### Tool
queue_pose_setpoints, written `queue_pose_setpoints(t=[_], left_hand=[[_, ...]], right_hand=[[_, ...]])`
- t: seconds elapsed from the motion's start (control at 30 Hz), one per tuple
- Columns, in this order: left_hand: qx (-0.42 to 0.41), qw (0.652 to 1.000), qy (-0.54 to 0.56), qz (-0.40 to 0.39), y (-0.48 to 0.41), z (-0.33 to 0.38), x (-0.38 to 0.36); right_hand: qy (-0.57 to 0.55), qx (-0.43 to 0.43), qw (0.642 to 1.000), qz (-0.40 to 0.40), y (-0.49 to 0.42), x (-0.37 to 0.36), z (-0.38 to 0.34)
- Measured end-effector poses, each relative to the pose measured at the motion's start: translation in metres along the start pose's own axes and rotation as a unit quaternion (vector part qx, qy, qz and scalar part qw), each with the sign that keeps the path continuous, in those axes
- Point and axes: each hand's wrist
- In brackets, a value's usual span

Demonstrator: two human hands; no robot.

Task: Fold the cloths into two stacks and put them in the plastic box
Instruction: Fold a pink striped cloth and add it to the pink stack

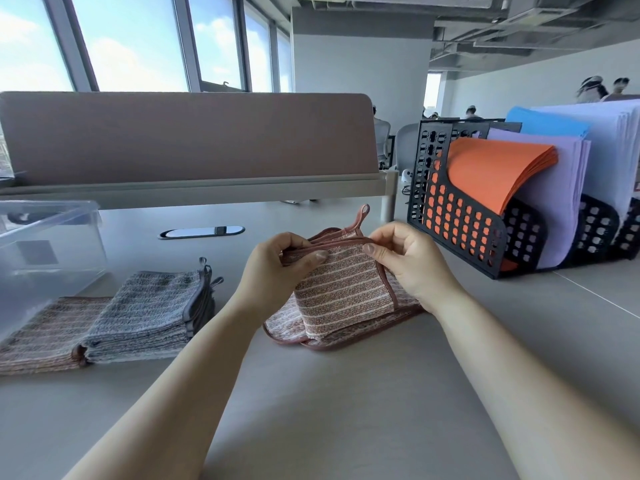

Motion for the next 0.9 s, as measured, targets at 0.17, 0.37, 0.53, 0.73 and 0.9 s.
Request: queue_pose_setpoints(t=[0.17,0.37,0.53,0.73,0.9], left_hand=[[0.003,1.000,-0.003,0.003,-0.0013,-0.0018,0.0001],[-0.007,0.999,0.015,-0.037,-0.0002,-0.0015,0.0008],[-0.009,0.991,0.085,-0.104,0.0023,0.0013,0.0010],[-0.007,0.982,0.120,-0.148,0.0029,0.0038,0.0008],[-0.003,0.976,0.156,-0.153,0.0042,0.0064,0.0011]], right_hand=[[-0.011,-0.016,1.000,-0.010,-0.0003,0.0004,0.0006],[-0.100,-0.044,0.994,-0.030,-0.0012,0.0032,-0.0031],[-0.131,-0.044,0.990,-0.005,-0.0017,0.0027,-0.0033],[-0.147,-0.050,0.988,0.002,-0.0029,0.0038,-0.0037],[-0.171,-0.081,0.981,-0.050,-0.0027,0.0049,-0.0010]])
Point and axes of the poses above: each hand's wrist, its own y-axis away from the middle knuckle, its own x-axis out of the back of the hand, z = x × y, and after that the axes turned 9 degrees about x, right-handed
